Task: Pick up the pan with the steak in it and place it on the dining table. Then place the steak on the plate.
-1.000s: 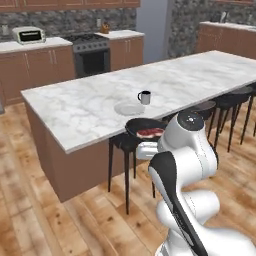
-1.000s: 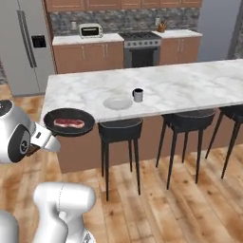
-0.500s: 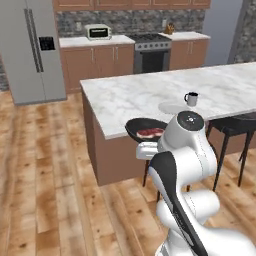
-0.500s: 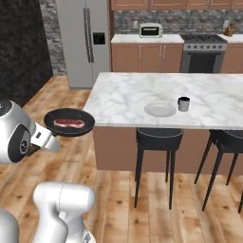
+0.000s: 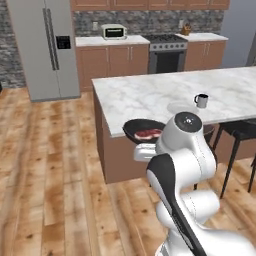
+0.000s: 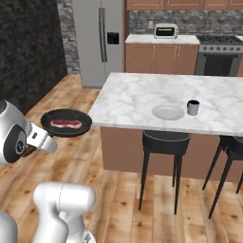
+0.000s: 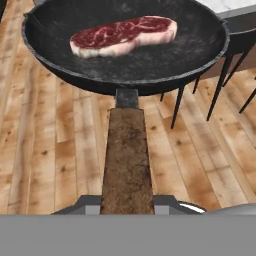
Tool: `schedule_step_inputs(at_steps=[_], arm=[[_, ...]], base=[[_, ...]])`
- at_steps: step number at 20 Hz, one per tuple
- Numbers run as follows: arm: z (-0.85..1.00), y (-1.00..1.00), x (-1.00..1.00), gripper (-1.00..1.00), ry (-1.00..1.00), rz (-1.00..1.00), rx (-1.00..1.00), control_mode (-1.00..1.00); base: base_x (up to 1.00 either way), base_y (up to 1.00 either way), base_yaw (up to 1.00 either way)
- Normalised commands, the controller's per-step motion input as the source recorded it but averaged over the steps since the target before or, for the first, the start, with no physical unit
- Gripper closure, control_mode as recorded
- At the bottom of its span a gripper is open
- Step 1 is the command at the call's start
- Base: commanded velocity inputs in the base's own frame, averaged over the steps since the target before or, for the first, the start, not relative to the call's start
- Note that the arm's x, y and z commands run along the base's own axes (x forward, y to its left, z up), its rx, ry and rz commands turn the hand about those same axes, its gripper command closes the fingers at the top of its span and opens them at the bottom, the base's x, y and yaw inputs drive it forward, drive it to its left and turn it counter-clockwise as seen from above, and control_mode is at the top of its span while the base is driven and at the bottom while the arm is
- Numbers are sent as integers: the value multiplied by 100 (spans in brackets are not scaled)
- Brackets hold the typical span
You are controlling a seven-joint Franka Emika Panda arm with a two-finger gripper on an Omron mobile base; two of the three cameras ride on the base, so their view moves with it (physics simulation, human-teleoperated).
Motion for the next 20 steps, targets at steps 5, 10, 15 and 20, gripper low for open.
schedule_step_inputs(at_steps=[5, 10, 15, 20], arm=[[0, 0, 0, 100, 0, 0, 0, 100], [0, 0, 0, 100, 0, 0, 0, 100], [0, 0, 0, 100, 0, 0, 0, 100], [0, 0, 0, 100, 0, 0, 0, 100]], base=[[0, -93, 5], [1, -33, 3], [22, -13, 2], [74, -14, 4]])
